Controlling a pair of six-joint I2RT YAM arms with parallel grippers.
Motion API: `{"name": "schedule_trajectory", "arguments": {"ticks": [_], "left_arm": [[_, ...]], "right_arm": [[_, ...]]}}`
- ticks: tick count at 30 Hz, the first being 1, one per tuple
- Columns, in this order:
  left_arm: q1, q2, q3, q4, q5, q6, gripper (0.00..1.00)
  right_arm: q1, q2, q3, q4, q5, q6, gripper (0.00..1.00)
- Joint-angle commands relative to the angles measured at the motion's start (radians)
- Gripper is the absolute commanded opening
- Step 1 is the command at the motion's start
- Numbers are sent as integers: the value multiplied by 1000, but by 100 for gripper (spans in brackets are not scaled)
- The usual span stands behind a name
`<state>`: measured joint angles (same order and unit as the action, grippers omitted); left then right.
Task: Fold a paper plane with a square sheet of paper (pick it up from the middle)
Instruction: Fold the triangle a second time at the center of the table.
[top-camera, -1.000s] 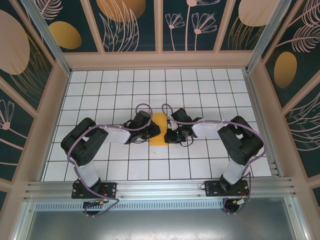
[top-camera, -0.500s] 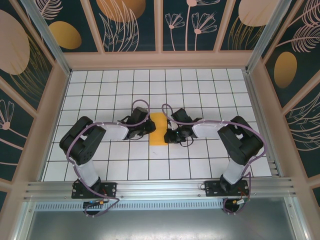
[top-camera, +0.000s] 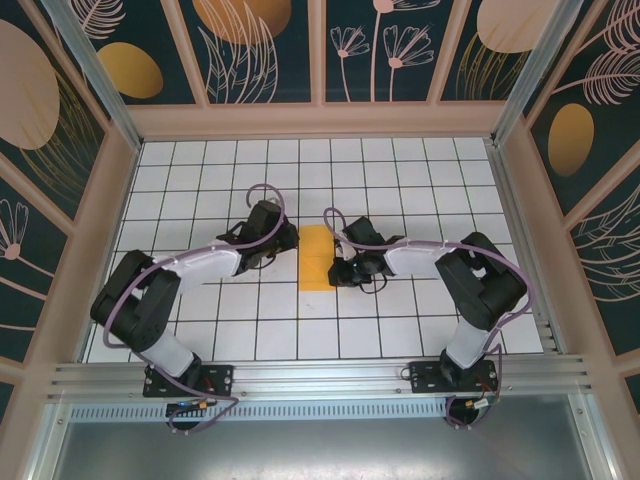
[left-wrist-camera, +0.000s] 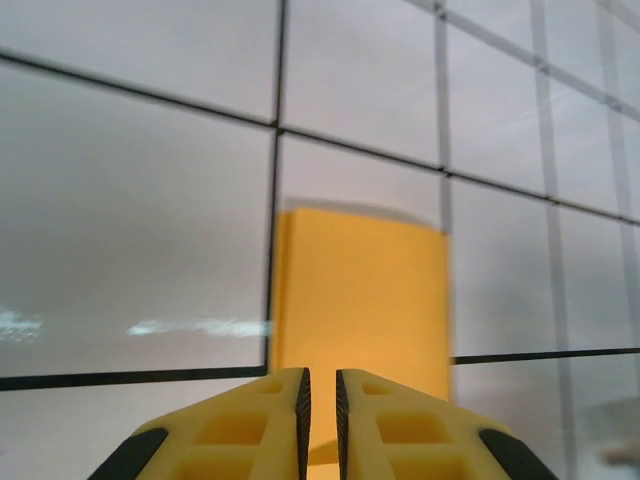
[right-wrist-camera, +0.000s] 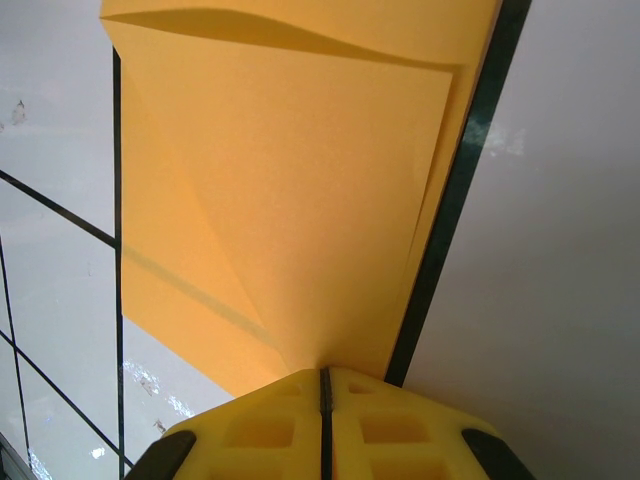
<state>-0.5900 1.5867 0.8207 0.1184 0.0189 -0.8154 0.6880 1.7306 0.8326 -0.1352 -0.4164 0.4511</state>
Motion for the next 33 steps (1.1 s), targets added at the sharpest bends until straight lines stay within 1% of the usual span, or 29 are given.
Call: {"name": "schedule_trajectory", "arguments": {"ticks": [1, 5, 10, 12, 13, 17, 19, 27, 33], "left_arm": [[-10, -34, -57, 84, 92, -29, 19], [-34, 13, -102, 169, 198, -70, 19], [-69, 104, -77, 178, 220, -71, 15], [-72, 121, -65, 171, 214, -74, 15], [-73, 155, -60, 163, 203, -75, 14], [-74, 177, -38, 110, 125, -54, 12], [-74, 189, -28, 91, 107, -47, 12], [-74, 212, -27, 69, 94, -48, 11], [-74, 212, -39, 73, 105, -62, 10]], "right_arm": [[-7, 49, -53, -153, 108, -3, 11], [-7, 48, -61, -154, 108, -1, 11], [-7, 50, -63, -150, 107, 1, 11], [-6, 48, -61, -149, 106, 1, 11], [-7, 47, -61, -148, 105, 3, 11], [-7, 38, -56, -147, 101, 0, 11], [-7, 24, -42, -153, 97, -3, 11], [-5, -46, 70, -145, 45, 4, 12], [11, -54, 115, -98, 28, 65, 12]]}}
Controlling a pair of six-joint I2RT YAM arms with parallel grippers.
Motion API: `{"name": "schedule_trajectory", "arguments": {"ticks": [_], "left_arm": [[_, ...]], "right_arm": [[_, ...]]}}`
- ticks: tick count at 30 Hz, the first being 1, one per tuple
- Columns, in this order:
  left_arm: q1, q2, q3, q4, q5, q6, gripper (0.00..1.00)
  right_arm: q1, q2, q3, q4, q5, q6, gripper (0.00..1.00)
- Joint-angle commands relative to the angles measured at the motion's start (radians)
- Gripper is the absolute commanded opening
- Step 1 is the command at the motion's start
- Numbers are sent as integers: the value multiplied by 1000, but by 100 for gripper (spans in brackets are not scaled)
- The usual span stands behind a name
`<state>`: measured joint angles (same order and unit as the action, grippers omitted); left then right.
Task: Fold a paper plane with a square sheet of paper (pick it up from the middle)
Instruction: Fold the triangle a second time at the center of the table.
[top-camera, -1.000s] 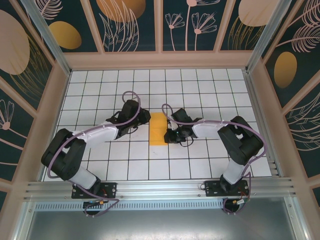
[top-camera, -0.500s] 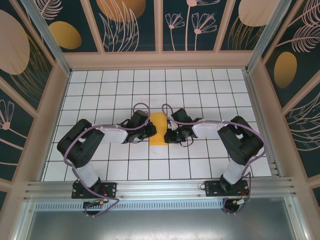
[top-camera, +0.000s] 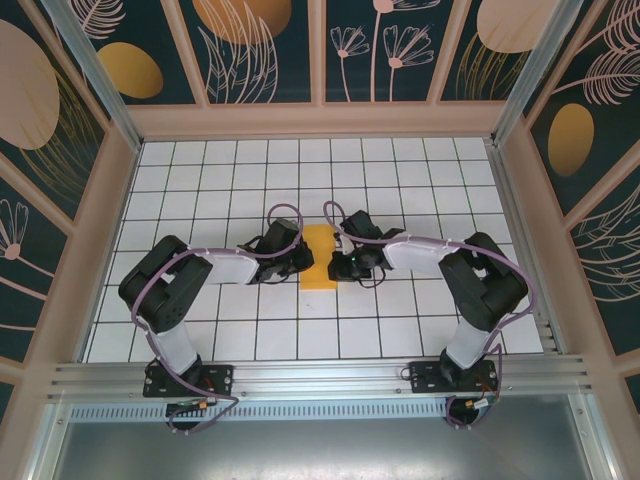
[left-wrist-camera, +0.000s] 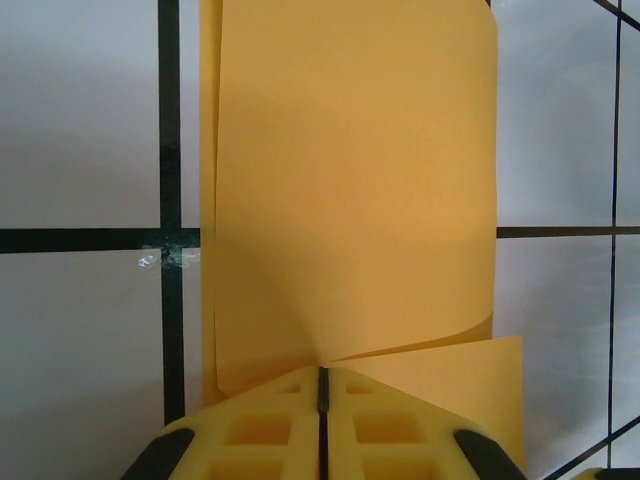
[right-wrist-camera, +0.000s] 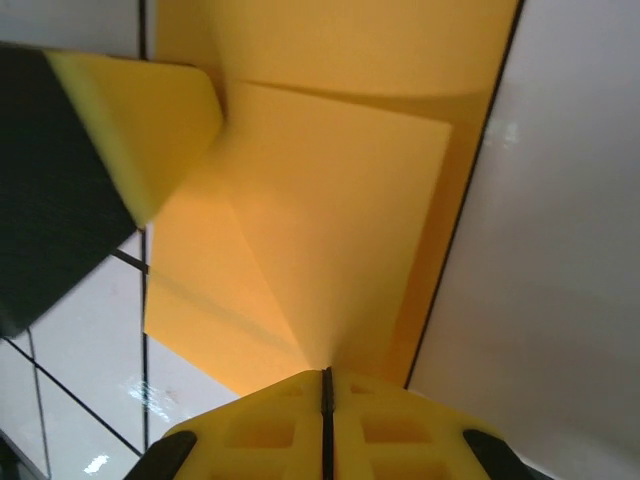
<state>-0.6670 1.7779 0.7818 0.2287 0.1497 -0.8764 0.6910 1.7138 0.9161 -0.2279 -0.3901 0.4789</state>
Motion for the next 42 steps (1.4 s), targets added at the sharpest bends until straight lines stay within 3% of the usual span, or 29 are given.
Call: {"name": "schedule_trajectory", "arguments": {"ticks": [1, 18, 42], "left_arm": [[3, 21, -2, -35, -25, -2, 10], [3, 17, -22, -10, -13, -32, 10], [3, 27, -50, 16, -24, -74, 9]], "right_arm": [[11, -31, 32, 0, 4, 45, 12], [33, 106, 104, 71, -27, 78, 11], [35, 178, 100, 84, -23, 68, 11]]}}
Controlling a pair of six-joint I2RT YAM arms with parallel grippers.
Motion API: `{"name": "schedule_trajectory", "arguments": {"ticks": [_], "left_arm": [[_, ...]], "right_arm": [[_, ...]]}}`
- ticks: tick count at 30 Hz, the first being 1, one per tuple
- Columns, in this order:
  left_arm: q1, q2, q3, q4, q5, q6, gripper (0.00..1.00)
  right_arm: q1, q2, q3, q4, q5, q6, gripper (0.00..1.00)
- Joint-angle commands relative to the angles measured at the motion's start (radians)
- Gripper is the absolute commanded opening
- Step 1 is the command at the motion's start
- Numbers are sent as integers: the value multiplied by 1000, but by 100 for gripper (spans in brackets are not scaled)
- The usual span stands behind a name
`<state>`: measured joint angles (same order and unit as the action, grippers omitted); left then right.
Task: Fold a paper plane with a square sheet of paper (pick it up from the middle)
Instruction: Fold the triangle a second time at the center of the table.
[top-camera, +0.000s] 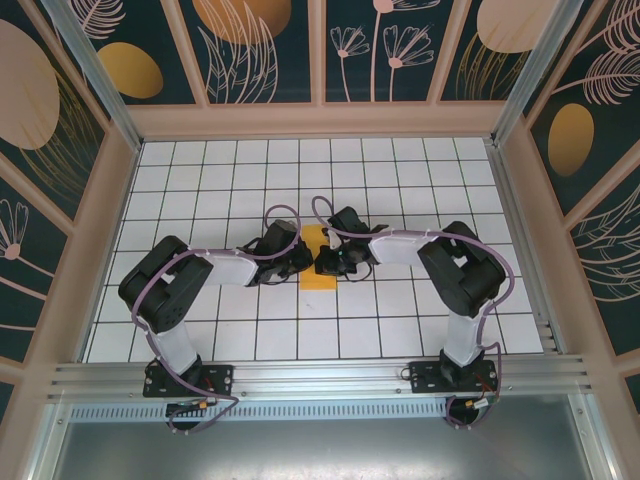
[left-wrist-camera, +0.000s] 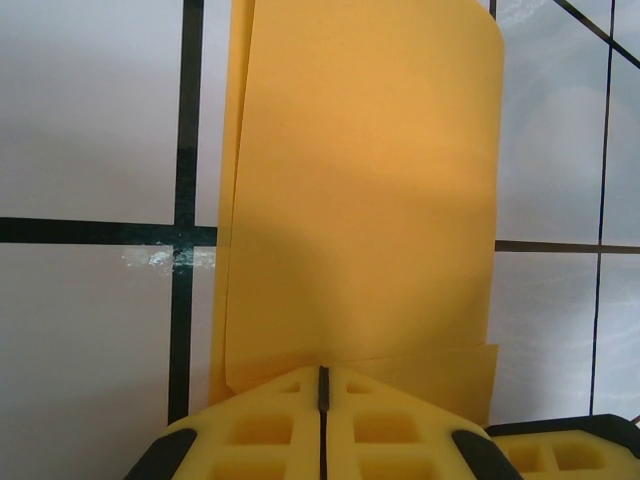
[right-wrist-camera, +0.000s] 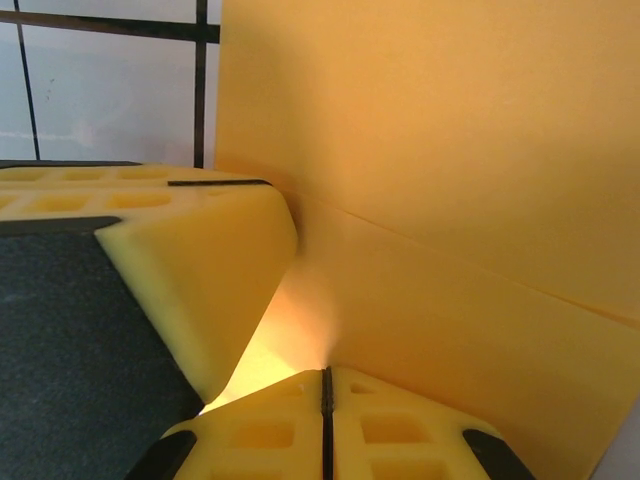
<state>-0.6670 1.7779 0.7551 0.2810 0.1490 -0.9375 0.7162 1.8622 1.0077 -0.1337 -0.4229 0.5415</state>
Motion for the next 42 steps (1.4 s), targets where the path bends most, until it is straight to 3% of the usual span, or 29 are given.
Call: {"name": "schedule_trajectory", "arguments": {"ticks": [1, 11, 25, 31, 35, 39, 42], "left_arm": [[3, 27, -23, -38, -27, -11, 9], [4, 32, -24, -72, -72, 0, 9], [2, 41, -23, -63, -71, 2, 10], [3, 22, 41, -38, -7, -6, 19], [3, -24, 76, -51, -6, -2, 29], [3, -105, 62, -53, -56, -19, 41], [3, -152, 24, -47, -86, -42, 45]], "right_arm": [[9, 31, 0, -20, 13, 1, 11], [9, -69, -141, -120, -8, -79, 12], [-12, -239, -309, -146, 7, -61, 12], [-22, -384, -180, -32, 27, 50, 13], [-23, -356, -121, -27, 160, 72, 14], [-31, -314, -96, -9, 194, 66, 17], [-46, -278, -87, 1, 191, 62, 18]]}}
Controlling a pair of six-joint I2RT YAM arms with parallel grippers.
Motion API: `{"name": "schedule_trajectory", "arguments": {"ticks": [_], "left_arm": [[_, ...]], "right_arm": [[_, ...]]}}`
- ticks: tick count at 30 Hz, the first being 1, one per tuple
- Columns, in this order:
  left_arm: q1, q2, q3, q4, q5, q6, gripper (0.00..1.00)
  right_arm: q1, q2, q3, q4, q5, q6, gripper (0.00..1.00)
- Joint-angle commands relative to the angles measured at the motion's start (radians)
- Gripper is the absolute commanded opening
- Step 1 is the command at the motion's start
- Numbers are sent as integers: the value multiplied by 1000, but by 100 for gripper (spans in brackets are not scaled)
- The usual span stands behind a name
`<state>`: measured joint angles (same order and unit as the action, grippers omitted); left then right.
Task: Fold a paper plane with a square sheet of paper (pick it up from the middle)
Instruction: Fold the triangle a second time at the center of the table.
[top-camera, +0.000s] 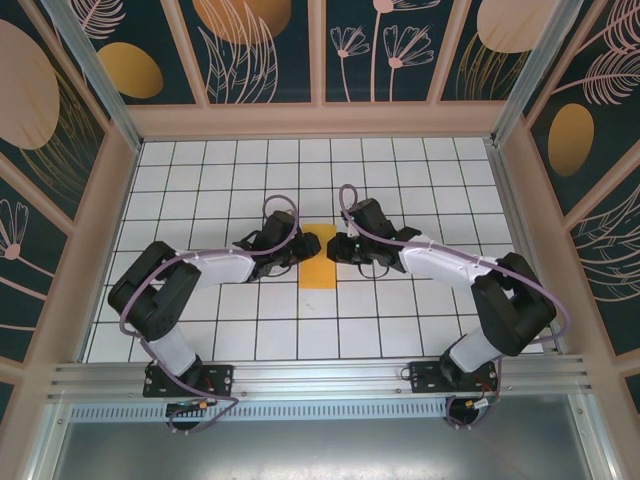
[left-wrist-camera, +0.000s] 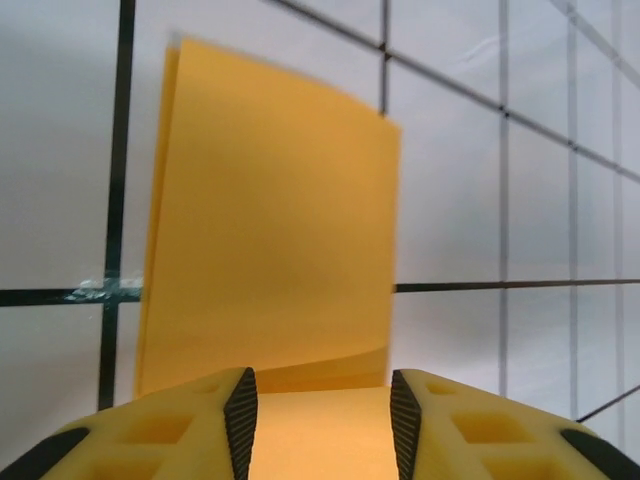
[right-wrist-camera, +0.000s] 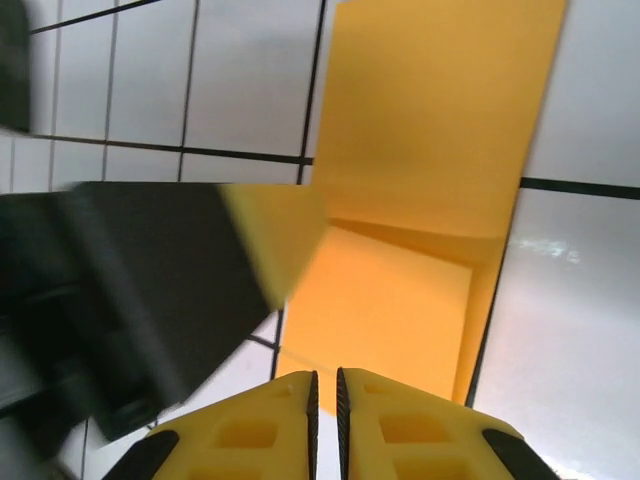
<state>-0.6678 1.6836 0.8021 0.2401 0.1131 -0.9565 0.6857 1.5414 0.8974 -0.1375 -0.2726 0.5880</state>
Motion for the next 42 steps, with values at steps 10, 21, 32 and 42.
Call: {"name": "schedule_trajectory", "arguments": {"ticks": [10, 21, 32, 42], "left_arm": [[4, -119, -152, 81, -31, -44, 49], [4, -78, -192, 219, 99, -78, 52], [4, -24, -143, 154, 99, -90, 59], [4, 60, -47, 75, 92, -129, 63]], "right_arm": [[-21, 201, 94, 32, 18, -19, 21], [-39, 289, 110, 33, 12, -5, 22], [-60, 271, -5, 157, -20, 68, 23], [-75, 267, -38, 185, -39, 71, 23]]}}
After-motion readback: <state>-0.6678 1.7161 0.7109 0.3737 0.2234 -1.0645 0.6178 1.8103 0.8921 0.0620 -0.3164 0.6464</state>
